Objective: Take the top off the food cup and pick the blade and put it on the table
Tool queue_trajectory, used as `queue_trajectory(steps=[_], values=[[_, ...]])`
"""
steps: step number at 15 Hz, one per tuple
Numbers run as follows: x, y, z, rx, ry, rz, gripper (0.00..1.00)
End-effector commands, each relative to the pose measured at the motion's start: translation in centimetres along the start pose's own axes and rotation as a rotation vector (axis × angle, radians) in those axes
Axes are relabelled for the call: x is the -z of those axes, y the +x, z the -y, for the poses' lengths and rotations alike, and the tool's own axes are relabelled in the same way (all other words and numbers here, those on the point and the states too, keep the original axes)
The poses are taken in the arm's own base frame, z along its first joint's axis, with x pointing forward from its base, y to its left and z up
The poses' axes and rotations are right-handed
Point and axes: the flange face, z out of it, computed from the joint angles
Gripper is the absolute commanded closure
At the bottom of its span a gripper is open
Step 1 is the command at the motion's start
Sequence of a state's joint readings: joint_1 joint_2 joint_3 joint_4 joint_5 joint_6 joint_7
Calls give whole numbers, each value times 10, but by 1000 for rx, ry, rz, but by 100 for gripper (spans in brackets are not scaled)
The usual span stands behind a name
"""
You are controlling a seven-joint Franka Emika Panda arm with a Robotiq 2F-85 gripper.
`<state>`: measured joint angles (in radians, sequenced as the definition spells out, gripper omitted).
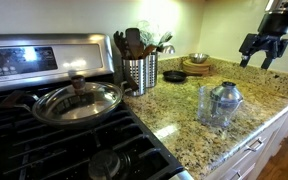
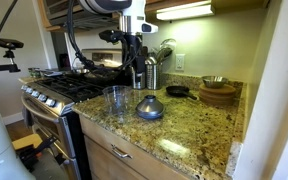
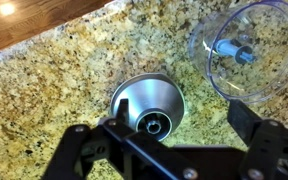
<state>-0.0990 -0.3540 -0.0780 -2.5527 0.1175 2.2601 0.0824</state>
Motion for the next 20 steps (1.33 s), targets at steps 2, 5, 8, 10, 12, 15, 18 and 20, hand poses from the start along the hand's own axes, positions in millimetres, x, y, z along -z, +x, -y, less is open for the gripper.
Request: queue_trajectory(steps=[2,5,8,10,12,15,18,20], values=[[4,-3,16,20,-23,-8,0],[6,-11,46,68,-57,-15,0],[5,-18,77,121,-106,-24,0],[3,-21,96,162,-135,-29,0],[-1,-23,114,204,-156,-29,0],[-10,-22,133,257,-157,-18,11],[-22,-20,147,293,-151,7,24],[-33,-18,154,308,-147,28,21]])
